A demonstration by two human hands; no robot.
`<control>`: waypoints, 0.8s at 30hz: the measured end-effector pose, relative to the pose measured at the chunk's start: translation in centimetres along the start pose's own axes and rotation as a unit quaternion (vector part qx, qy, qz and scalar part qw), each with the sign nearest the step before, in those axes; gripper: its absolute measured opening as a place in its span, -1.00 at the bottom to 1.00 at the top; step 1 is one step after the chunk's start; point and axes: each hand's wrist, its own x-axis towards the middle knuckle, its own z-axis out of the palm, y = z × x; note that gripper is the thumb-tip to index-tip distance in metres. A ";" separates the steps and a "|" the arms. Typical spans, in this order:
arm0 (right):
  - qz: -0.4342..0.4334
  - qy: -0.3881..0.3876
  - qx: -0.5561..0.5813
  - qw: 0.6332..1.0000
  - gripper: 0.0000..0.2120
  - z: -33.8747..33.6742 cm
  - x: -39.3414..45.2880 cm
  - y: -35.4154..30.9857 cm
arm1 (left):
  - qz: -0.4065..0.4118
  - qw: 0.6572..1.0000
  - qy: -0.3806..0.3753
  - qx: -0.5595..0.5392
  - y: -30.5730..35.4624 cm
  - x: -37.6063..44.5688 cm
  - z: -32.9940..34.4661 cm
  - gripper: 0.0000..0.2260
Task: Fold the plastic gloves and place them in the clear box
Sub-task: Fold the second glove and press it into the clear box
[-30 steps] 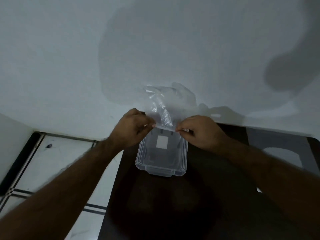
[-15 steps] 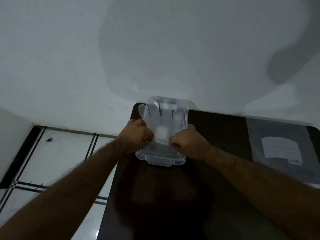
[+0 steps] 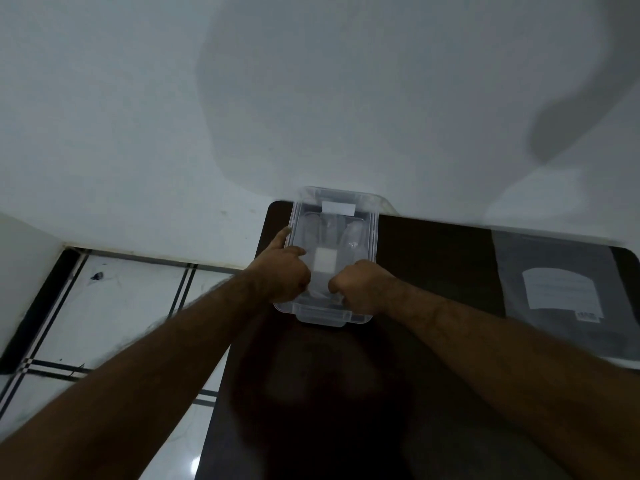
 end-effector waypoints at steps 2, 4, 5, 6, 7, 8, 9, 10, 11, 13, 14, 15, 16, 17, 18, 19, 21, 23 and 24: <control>0.003 -0.033 0.030 0.999 -0.64 -0.3 0.3 0.1 | 0.003 1.000 -0.013 -0.001 0.1 0.0 0.2 -0.77; 0.010 -0.073 0.048 0.996 -0.60 -0.6 0.6 0.3 | 0.012 1.000 -0.024 -0.007 0.2 0.0 0.4 -0.77; 0.008 -0.086 0.051 0.995 -0.61 -0.6 0.7 0.4 | 0.017 0.999 -0.033 -0.009 0.2 0.1 0.4 -0.76; 0.005 -0.095 0.051 0.994 -0.64 -0.8 0.8 0.5 | 0.020 0.999 -0.041 -0.011 0.2 0.2 0.4 -0.74; 0.002 -0.098 0.050 0.994 -0.66 -0.9 0.9 0.5 | 0.022 0.999 -0.047 -0.012 0.2 0.3 0.3 -0.72; 0.001 -0.095 0.051 0.994 -0.67 -1.0 0.9 0.5 | 0.024 0.998 -0.053 -0.013 0.2 0.5 0.1 -0.68; 0.001 -0.090 0.051 0.995 -0.67 -1.2 1.0 0.5 | 0.027 0.998 -0.056 -0.013 0.1 0.5 0.1 -0.64; 0.001 -0.085 0.046 0.995 -0.67 -1.4 1.1 0.6 | 0.030 0.998 -0.058 -0.014 0.0 0.6 0.1 -0.59; -0.001 -0.074 0.034 0.997 -0.68 -1.6 1.1 0.6 | 0.032 0.998 -0.054 -0.015 -0.1 0.6 0.1 -0.54; -0.007 -0.045 -0.005 0.999 -0.73 -1.7 1.4 0.8 | 0.034 0.998 -0.041 -0.021 -0.3 0.5 0.1 -0.48; -0.010 -0.034 -0.027 0.999 -0.76 -1.7 1.5 0.8 | 0.037 0.999 -0.032 -0.024 -0.3 0.4 0.1 -0.46; -0.013 -0.026 -0.049 0.998 -0.76 -1.7 1.6 0.8 | 0.042 0.999 -0.021 -0.023 -0.3 0.4 0.1 -0.45; -0.017 -0.022 -0.071 0.997 -0.75 -1.7 1.8 0.8 | 0.047 0.999 -0.010 -0.020 -0.4 0.2 0.0 -0.45; -0.018 -0.026 -0.089 0.995 -0.73 -1.8 1.8 0.7 | 0.051 0.999 -0.003 -0.017 -0.4 0.1 -0.1 -0.44; -0.020 -0.039 -0.107 0.993 -0.70 -1.8 2.0 0.6 | 0.052 0.999 -0.001 -0.015 -0.3 0.0 -0.1 -0.43; -0.021 -0.060 -0.120 0.991 -0.67 -1.9 2.2 0.4 | 0.050 0.999 -0.006 -0.013 -0.3 -0.2 -0.2 -0.42; -0.017 -0.111 -0.132 0.985 -0.64 -2.0 2.5 0.1 | 0.045 0.999 -0.028 -0.010 -0.2 -0.4 -0.6 -0.38; -0.011 -0.137 -0.132 0.982 -0.65 -2.0 2.7 0.0 | 0.048 0.998 -0.047 -0.011 0.0 -0.6 -0.9 -0.37; -0.012 -0.136 -0.133 0.982 -0.66 -1.9 2.7 0.0 | 0.053 0.997 -0.044 -0.016 0.0 -0.6 -1.0 -0.36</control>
